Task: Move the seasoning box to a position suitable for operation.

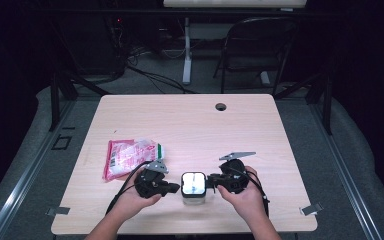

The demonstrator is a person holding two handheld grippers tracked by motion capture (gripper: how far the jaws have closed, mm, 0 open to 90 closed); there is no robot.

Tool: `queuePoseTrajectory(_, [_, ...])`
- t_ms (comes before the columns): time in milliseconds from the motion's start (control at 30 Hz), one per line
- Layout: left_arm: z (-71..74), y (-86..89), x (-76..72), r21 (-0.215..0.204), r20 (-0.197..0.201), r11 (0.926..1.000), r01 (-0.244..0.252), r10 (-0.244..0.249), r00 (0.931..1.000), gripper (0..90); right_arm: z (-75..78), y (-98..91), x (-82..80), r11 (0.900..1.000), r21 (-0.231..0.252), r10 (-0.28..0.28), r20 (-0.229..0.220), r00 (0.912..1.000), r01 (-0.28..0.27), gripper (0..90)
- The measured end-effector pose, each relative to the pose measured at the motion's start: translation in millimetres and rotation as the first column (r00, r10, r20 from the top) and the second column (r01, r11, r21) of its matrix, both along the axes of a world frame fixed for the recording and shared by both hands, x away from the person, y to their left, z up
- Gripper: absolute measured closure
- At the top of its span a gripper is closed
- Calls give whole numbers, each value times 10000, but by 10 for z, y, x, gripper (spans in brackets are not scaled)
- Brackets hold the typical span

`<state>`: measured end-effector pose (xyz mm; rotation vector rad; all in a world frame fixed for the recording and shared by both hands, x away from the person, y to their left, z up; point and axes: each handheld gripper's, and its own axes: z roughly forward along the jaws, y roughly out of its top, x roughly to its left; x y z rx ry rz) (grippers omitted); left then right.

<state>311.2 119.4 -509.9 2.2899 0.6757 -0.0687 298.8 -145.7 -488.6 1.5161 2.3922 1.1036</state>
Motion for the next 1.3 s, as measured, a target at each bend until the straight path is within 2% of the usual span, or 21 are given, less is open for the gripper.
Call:
queuePoseTrajectory(67, [-3, 0, -4, -72, -64, 9999, 154, -154, 9999, 900, -2, -1, 0, 10000, 6, -13, -10, 10000, 13, 814])
queuePoseTrajectory(267, [-32, -31, -17, 197, -2, 9994, 289, -289, 9996, 900, -4, -9, 2, 10000, 70, 6, -79, 10000, -5, 813])
queuePoseTrajectory(467, [-27, -15, -11, -32, -113, 9997, 242, -242, 9996, 900, -3, -6, -5, 10000, 65, -19, -69, 10000, 19, 816])
queuePoseTrajectory(633, [-4, 13, 2, -599, -318, 9978, 293, -312, 9990, 900, -8, -8, -5, 9998, 201, -6, -138, 9999, 9, 846])
queuePoseTrajectory(1033, [11, 1, -7, -693, -192, 9972, 288, -302, 9994, 900, -12, -13, -8, 9998, 180, -56, -70, 10000, 57, 826])
queuePoseTrajectory(1133, [21, 1, -7, -693, -150, 9972, 265, -276, 9995, 899, -17, -3, -17, 9999, 88, -137, 138, 9998, 136, 820])
queuePoseTrajectory(1300, [45, -2, -4, -813, -123, 9964, 218, -229, 9997, 898, 0, 15, -36, 10000, 85, 37, 263, 9996, -39, 756])
